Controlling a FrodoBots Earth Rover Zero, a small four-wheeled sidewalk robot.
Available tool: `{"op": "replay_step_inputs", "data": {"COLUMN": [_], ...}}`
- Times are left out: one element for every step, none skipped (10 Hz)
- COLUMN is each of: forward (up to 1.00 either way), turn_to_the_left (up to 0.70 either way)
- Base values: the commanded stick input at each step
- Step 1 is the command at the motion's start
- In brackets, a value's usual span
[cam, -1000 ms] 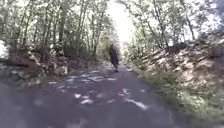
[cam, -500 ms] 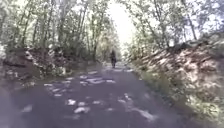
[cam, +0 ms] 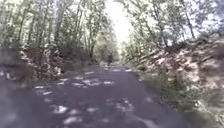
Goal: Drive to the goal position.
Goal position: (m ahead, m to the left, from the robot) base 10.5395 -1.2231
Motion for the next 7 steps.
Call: {"op": "replay_step_inputs", "data": {"forward": [0.45, 0.45, 0.45, 0.45, 0.45, 0.45, 0.45], "turn_to_the_left": [0.0, 0.0, 0.0, 0.0, 0.0, 0.0, 0.0]}}
